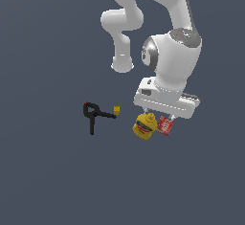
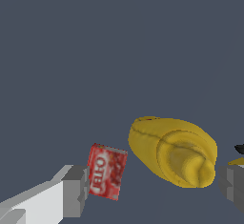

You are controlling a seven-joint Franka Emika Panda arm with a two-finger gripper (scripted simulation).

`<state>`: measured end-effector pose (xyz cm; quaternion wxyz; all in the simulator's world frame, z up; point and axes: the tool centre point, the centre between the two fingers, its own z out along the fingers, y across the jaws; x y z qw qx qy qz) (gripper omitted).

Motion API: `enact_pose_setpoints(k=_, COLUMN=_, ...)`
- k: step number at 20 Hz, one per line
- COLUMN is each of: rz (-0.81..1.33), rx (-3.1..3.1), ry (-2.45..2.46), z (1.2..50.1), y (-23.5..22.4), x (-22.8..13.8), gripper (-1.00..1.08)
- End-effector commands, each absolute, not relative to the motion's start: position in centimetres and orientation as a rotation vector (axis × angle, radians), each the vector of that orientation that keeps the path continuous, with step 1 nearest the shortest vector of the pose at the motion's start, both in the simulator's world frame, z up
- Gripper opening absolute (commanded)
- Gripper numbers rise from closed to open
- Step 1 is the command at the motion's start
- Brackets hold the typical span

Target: Pick up a designated object from a clutter of objects.

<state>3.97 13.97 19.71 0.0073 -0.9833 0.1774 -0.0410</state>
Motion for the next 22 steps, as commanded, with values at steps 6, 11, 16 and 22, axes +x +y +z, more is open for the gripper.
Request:
enact_pose_setpoints(k=6, rz=-0.021, rx=-3.062, ry=0.716, z=11.8, y=18.2, x=1.0, gripper=1.0)
enact_pose_setpoints(k=11, rz=-0.011, rx=-3.038, ry=0.806, z=9.3, y=20.1, x=0.1, gripper=1.0)
enact_pose_setpoints(k=16, rz=-0.004, rx=-3.02, ry=0.867, z=7.6, y=21.4, x=-0.6, gripper=1.0)
enact_pose_setpoints(k=22, rz=0.0, rx=-3.01, ry=0.902, z=6.6, y=22.1, x=-1.1, gripper=1.0)
